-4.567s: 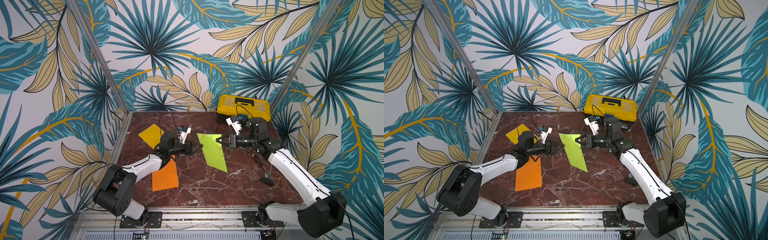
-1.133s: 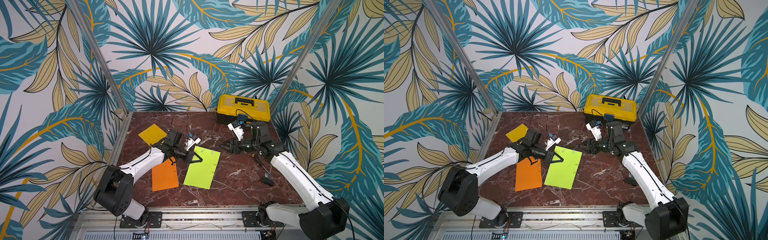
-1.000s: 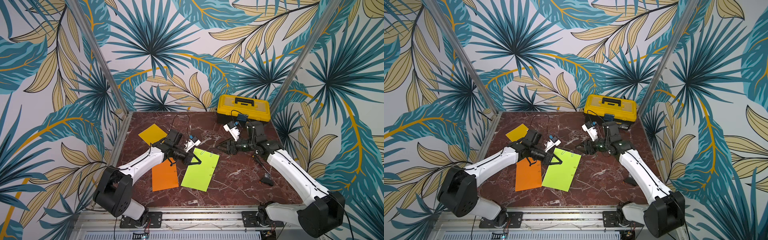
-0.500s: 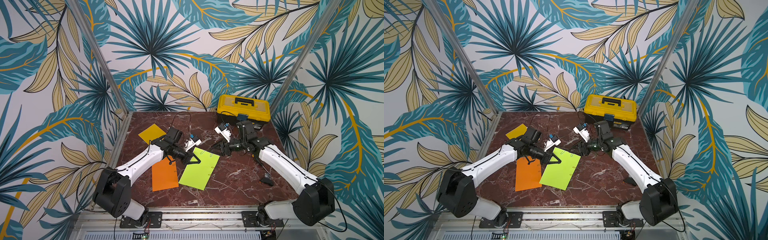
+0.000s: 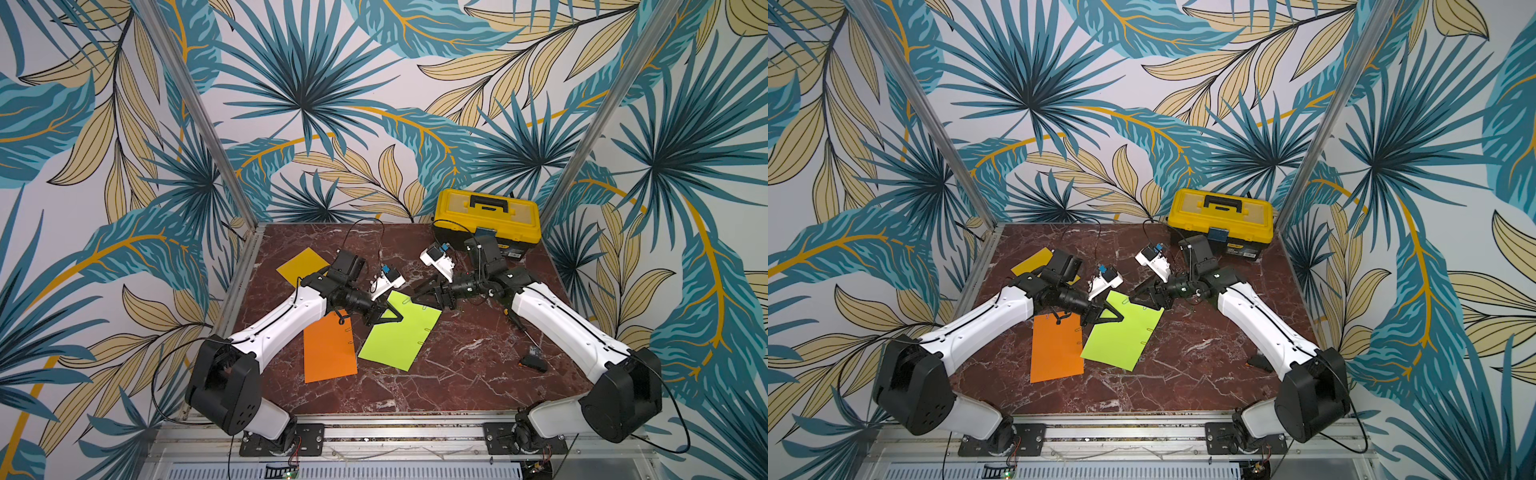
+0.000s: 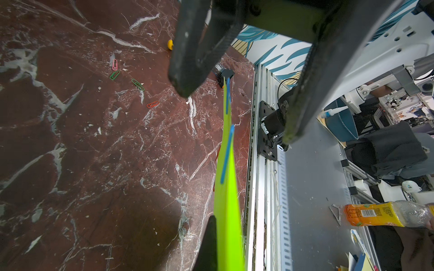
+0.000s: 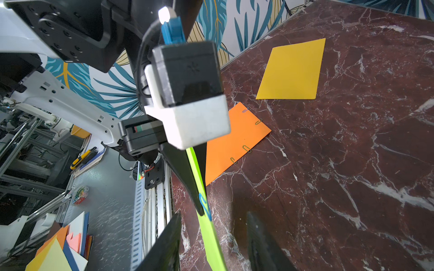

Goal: Unclip the paperclips from the documents
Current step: Remove the paper clip from the document.

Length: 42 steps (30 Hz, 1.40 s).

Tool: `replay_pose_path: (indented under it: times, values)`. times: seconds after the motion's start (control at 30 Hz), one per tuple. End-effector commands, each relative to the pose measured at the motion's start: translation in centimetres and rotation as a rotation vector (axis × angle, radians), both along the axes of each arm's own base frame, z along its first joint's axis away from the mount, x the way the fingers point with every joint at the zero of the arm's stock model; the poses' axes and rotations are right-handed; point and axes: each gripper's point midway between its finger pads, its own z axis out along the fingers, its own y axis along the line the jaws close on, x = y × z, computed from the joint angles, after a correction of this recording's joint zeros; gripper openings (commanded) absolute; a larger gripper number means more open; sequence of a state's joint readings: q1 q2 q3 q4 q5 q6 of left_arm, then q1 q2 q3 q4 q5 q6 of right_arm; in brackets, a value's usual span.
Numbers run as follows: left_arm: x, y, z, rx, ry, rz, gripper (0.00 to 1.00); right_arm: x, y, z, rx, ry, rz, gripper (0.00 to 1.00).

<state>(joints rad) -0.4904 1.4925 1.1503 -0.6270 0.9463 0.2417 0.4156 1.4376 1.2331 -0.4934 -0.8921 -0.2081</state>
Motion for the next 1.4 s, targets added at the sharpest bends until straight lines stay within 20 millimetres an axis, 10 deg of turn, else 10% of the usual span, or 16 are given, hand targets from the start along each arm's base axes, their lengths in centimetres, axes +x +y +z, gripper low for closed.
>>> replay_pose_path:
  times: [0.0, 1.37]
  values:
    - [-0.2, -0.1, 0.5, -0.013, -0.028, -0.027, 0.00, -0.7, 0.4, -0.3, -0.009, 0.013, 0.047, 0.46]
    - [-0.4, 0.1, 0.4, -0.001, -0.034, -0.016, 0.00, -1.7, 1.4, -0.6, 0.017, 0.034, 0.081, 0.01]
